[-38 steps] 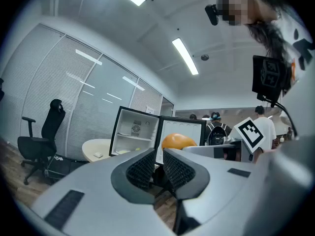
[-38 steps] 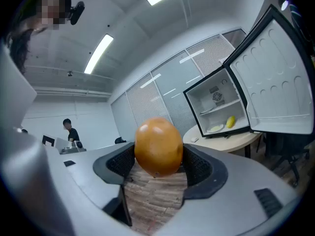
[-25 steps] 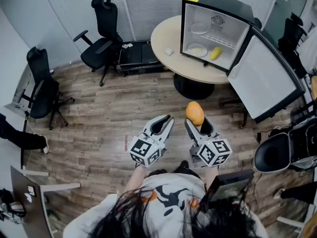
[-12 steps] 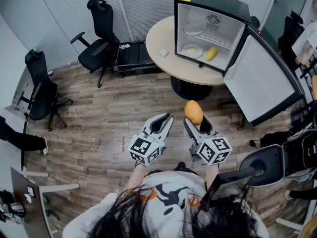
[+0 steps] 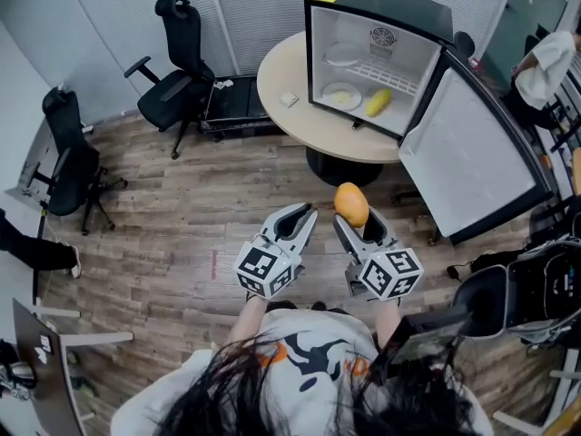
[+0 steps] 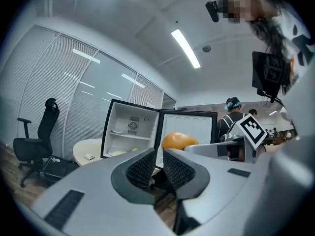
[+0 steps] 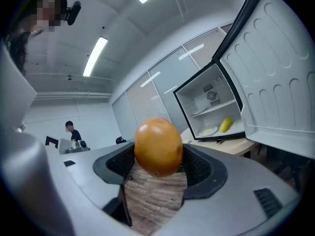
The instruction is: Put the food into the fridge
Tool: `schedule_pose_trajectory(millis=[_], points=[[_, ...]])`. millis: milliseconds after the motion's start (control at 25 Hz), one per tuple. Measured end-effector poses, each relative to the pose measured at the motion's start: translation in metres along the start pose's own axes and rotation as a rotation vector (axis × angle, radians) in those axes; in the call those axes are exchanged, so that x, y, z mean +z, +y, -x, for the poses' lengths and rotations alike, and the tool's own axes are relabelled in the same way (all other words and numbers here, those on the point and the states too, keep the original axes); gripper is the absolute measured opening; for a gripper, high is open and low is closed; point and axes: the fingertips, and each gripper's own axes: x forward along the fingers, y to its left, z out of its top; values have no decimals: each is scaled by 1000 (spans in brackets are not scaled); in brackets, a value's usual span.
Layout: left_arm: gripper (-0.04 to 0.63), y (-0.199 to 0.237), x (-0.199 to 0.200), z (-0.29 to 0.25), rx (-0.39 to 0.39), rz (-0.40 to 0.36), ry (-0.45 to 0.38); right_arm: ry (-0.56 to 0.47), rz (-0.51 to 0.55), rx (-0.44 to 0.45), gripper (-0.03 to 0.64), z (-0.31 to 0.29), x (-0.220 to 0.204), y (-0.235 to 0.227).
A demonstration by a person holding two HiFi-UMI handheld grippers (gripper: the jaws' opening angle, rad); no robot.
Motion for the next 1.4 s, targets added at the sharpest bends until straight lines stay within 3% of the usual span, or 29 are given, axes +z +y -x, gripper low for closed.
schedule_pose_trajectory(millis=[400,760,1400], points=[[51,8,1,-23,21,-27,29,14,-19,38,311,-16,5,-18],[51,34,-3,-50,2,-17,49,22,-34,17,311,-49,10,-39],[51,166,24,-118,-88,15,40,39,-56,-101,311,-181,40,-72]])
